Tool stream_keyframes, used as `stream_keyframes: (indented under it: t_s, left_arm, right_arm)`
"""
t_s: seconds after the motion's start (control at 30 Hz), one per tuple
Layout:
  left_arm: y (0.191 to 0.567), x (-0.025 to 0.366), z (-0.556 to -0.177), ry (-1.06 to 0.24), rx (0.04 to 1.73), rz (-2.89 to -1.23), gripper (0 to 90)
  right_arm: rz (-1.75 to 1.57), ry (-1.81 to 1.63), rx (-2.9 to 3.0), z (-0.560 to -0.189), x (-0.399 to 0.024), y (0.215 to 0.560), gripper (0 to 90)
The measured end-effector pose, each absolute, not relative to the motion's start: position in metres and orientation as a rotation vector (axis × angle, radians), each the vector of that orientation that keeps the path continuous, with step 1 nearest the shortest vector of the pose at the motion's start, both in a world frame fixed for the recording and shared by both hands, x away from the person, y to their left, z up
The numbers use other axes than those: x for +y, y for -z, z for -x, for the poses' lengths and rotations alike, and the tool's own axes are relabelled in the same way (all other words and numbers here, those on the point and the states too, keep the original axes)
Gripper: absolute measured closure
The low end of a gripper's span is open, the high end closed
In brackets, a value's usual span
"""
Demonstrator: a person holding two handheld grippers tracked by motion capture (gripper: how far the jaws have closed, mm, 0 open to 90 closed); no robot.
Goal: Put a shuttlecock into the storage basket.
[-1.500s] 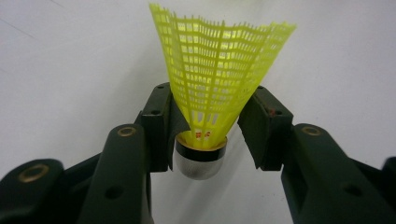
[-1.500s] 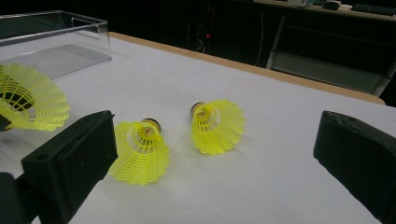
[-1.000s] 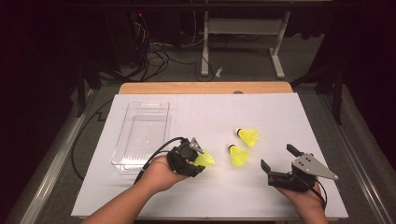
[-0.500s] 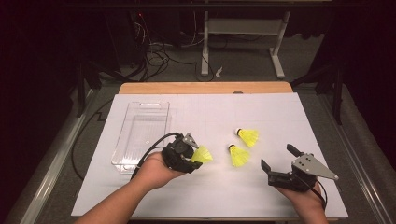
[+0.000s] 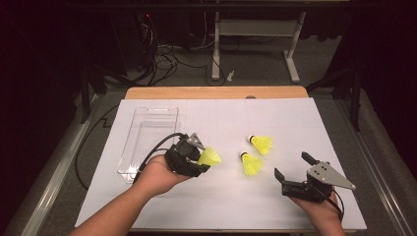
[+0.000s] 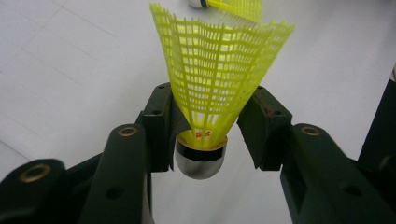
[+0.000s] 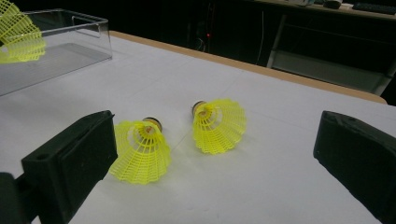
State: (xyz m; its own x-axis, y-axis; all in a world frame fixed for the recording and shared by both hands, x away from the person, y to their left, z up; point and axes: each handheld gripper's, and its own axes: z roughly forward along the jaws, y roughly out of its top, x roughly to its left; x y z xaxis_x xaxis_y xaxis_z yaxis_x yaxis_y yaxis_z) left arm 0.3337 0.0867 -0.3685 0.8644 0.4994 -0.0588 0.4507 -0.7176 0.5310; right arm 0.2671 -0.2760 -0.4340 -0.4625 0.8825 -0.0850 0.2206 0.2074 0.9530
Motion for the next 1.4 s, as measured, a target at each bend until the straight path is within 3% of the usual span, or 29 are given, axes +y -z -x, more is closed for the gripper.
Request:
stream_keyframes:
  t_s: [0.77,1.4]
  left_arm:
    - [0.348,0.109,-0.338,-0.145,0.741,-2.456,58.9]
    - [0.332,0.156,-0.340,-0.206,0.831,-2.439,59.6]
  right_arm:
    - [-1.026,-1.279,1.828,-0.268,-0.275,0.435,0.0]
    - [-1.019,-1.276,1.828,-0.267,-0.275,0.434,0.0]
